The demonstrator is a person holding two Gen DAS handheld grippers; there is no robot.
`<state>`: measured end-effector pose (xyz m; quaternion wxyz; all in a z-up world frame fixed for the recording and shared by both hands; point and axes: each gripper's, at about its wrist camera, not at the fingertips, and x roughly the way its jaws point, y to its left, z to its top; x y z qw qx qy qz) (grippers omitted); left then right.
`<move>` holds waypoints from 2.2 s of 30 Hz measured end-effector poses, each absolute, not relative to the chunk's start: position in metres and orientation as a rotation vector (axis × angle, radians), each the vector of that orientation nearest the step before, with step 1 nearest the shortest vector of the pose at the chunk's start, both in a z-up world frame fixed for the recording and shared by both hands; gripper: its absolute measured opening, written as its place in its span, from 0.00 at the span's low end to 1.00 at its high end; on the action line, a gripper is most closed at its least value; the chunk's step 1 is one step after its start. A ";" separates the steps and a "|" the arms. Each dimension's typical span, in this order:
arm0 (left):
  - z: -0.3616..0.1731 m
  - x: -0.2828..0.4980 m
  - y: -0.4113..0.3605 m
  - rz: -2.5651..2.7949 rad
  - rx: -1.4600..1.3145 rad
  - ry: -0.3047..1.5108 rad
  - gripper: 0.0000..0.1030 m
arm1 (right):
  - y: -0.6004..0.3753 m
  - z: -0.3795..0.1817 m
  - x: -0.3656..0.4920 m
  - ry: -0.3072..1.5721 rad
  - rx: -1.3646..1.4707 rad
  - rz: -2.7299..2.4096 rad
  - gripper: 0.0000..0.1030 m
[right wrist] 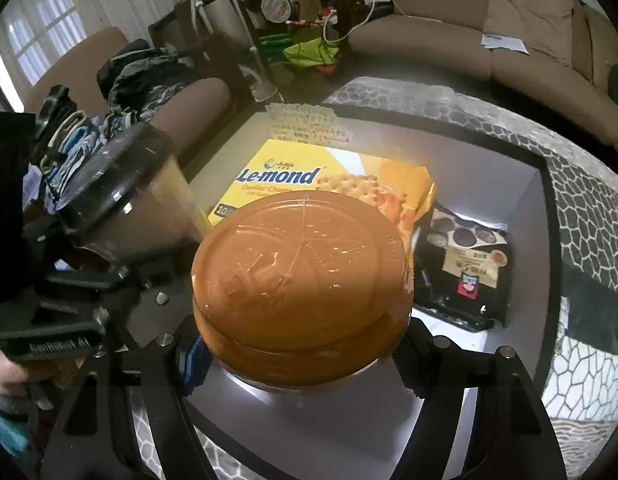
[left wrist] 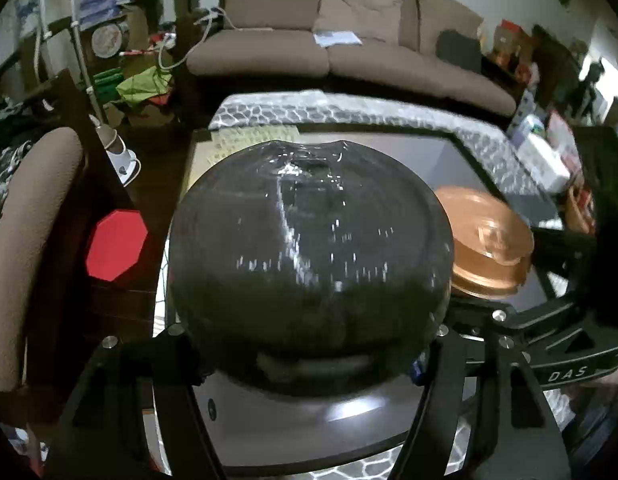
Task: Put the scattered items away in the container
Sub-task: 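Carry the black-lidded cup into the box with the left gripper while the right gripper lowers the orange-lidded cup, then open both grippers and withdraw them from the box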
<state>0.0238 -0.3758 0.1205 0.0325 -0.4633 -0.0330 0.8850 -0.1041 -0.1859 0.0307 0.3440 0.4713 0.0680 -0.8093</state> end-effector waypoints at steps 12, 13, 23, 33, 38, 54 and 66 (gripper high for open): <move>0.093 0.032 -0.389 2.672 -1.567 -0.082 0.65 | -0.207 0.006 -0.096 0.252 1.252 -2.081 0.74; 0.093 0.032 -0.388 2.665 -1.575 -0.082 0.65 | -0.207 0.003 -0.095 0.272 1.262 -2.082 0.75; 0.100 0.059 -0.393 2.646 -1.531 -0.189 0.71 | -0.207 0.003 -0.067 0.438 1.205 -2.040 0.82; 0.129 0.096 -0.404 2.624 -1.434 -0.328 0.78 | -0.180 0.026 -0.053 0.376 1.155 -2.041 0.86; 0.147 0.108 -0.403 2.643 -1.384 -0.376 0.83 | -0.149 0.047 -0.048 0.257 1.133 -2.048 0.86; 0.159 0.104 -0.280 2.621 -1.316 -0.310 0.93 | -0.031 0.078 -0.037 0.073 1.118 -2.153 0.87; 0.157 0.102 -0.214 2.666 -1.335 -0.430 0.93 | 0.051 0.076 -0.037 -0.008 1.119 -2.254 0.87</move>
